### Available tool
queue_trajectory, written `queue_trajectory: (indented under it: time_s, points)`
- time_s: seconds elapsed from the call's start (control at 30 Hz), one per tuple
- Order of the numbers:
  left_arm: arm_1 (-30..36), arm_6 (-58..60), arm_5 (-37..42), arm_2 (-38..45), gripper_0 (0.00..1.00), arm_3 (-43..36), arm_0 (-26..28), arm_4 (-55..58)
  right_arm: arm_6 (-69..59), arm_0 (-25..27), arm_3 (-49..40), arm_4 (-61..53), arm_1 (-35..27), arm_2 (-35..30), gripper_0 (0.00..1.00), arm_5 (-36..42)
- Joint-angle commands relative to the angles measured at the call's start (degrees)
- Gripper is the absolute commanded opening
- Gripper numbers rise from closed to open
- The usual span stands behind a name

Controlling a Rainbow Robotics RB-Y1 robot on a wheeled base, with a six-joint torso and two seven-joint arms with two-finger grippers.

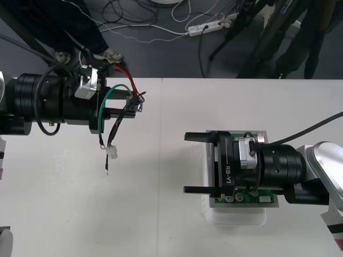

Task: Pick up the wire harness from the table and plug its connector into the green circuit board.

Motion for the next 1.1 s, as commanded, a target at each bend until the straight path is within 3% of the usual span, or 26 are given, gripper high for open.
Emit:
queue_trajectory:
  time_s: [0.03,0.67,1.1]
  points:
    - [-3.12,4.35,-1.87,2.12,0.00,-1.33,1.24,-0.24,-3.60,0.04,-1.98,-1.31,-1.15,-1.35,1.00,0.45]
    - [-8.04,6.02,-1.08,0.97,0.00,-4.84,1.94,-14.65,-3.52,0.04,-1.89,-2.18,-1.15,-1.43,1.00,0.71]
    - [-8.04,8.04,13.24,-7.90,0.00,-5.54,0.62,-20.89,-3.16,0.04,-1.98,-3.59,-1.24,-1.08,1.00,0.71]
